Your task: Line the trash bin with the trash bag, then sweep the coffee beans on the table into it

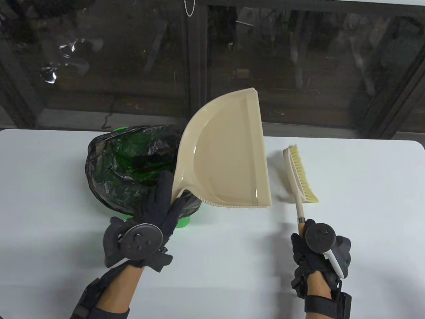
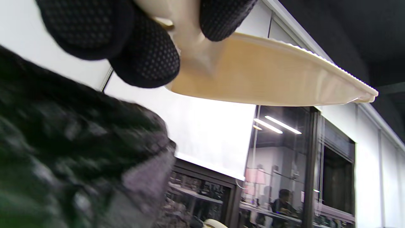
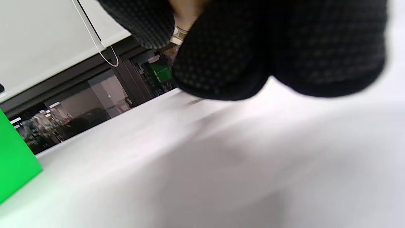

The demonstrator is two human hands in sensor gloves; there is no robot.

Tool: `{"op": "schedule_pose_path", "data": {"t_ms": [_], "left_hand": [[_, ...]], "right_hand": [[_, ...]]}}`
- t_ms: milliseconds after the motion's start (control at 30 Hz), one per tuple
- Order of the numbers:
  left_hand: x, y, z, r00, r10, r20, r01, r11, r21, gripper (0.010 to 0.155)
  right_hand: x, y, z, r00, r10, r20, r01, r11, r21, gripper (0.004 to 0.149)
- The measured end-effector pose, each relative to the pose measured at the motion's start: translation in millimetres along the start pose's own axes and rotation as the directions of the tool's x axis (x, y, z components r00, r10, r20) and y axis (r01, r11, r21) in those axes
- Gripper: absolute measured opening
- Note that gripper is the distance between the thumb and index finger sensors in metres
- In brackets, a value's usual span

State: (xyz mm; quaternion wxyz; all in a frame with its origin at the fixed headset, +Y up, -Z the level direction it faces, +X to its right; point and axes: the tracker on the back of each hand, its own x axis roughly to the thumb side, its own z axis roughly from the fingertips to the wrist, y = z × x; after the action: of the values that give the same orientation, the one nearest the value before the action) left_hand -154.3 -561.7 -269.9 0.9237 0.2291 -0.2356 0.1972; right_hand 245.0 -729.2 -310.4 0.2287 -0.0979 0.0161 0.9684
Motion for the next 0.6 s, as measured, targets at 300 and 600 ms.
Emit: {"op": "schedule_pose_path", "data": {"t_ms": [300,600], "left_hand": [[29.5,-54.3,8.9,0.996,0.073,0.050,-0.067,0.991,-0.116,0.063],[33.0,-104.7,25.9,0.996,0.077,0.035,-0.067,0.969,-0.240,0.063]], "right_hand": [[0.0,14.2,-4.6,0.984,0.173,-0.033,-0.171,0.983,0.075,0.067],[7.4,29.8,-7.0,0.951,0.307,-0.032,-0.297,0.939,0.171,0.067]]}}
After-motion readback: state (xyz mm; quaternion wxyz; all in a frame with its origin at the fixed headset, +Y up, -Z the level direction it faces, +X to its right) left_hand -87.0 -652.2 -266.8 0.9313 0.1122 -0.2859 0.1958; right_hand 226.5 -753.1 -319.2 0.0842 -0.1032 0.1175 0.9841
